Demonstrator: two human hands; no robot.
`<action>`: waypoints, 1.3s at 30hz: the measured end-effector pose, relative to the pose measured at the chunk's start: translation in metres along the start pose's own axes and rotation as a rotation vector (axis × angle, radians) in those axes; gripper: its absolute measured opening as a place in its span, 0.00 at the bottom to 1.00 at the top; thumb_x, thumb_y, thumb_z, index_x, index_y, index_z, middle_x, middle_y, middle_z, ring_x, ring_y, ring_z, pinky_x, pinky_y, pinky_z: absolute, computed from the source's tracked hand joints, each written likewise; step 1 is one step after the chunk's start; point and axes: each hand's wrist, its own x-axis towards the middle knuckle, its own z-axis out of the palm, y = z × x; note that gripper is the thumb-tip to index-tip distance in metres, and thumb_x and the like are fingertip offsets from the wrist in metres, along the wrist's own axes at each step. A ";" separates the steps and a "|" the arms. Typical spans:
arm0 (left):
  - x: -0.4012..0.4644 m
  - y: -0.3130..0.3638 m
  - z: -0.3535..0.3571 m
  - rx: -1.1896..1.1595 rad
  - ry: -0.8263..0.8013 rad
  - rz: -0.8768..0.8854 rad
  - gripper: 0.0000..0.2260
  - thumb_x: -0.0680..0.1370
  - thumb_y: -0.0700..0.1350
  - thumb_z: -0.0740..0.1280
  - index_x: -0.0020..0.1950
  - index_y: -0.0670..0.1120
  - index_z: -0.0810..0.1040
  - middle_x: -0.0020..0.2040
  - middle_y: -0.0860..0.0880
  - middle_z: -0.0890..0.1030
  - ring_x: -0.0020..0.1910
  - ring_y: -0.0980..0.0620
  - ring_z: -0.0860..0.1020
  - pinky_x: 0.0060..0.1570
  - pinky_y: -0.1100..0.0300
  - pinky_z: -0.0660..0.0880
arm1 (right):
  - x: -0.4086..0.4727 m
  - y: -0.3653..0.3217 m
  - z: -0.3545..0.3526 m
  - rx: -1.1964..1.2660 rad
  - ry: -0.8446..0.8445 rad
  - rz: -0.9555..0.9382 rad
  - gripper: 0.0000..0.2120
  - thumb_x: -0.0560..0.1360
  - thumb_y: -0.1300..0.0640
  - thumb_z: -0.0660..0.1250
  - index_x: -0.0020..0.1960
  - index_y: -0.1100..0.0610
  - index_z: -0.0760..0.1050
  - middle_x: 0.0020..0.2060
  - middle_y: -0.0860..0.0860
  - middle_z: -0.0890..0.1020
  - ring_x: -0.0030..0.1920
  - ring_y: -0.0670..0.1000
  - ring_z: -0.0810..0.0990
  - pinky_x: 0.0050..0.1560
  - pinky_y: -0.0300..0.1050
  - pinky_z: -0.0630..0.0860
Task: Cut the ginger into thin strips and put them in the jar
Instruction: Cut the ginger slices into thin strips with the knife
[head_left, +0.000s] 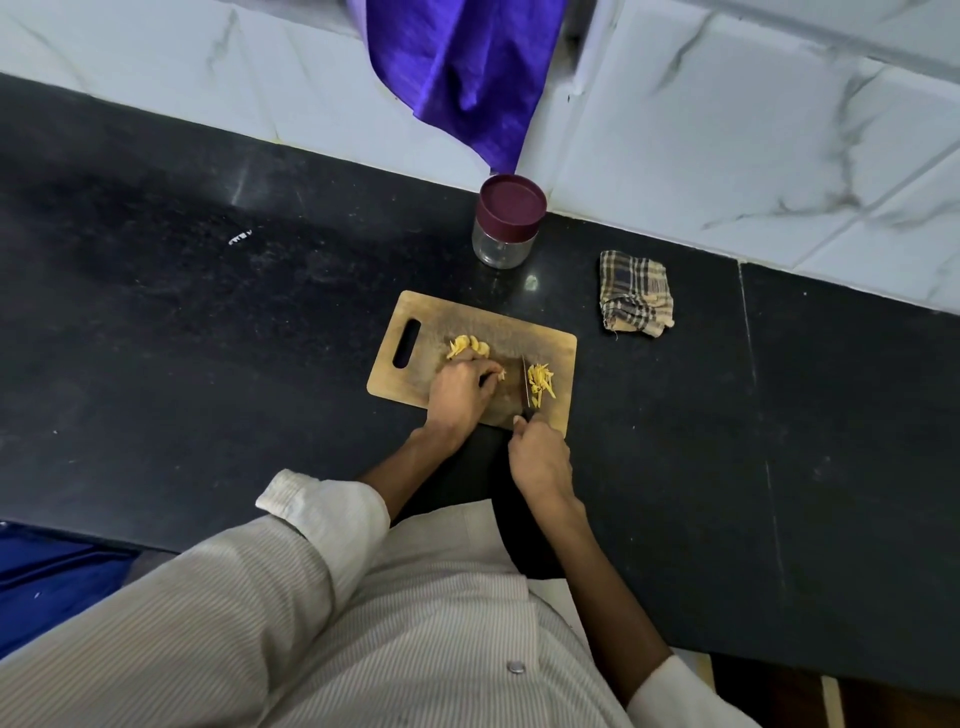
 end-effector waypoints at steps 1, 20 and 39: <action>0.000 -0.001 0.000 0.001 0.000 0.005 0.08 0.77 0.42 0.67 0.54 0.44 0.83 0.53 0.45 0.80 0.49 0.49 0.78 0.48 0.57 0.74 | 0.000 0.001 -0.001 0.007 -0.003 -0.005 0.16 0.85 0.51 0.53 0.61 0.61 0.71 0.55 0.60 0.79 0.57 0.61 0.79 0.48 0.50 0.71; -0.002 -0.002 0.004 0.015 0.005 0.022 0.09 0.78 0.41 0.67 0.55 0.44 0.83 0.54 0.46 0.80 0.49 0.49 0.79 0.49 0.53 0.77 | 0.001 0.000 0.009 0.064 -0.067 -0.035 0.16 0.85 0.52 0.54 0.61 0.62 0.72 0.55 0.60 0.80 0.55 0.61 0.79 0.48 0.49 0.71; -0.004 -0.003 0.004 -0.014 -0.001 0.025 0.05 0.77 0.41 0.68 0.49 0.45 0.83 0.51 0.47 0.80 0.46 0.49 0.78 0.47 0.55 0.76 | -0.003 0.013 0.003 0.041 -0.032 0.046 0.17 0.85 0.51 0.53 0.65 0.61 0.71 0.57 0.61 0.79 0.57 0.61 0.78 0.47 0.48 0.68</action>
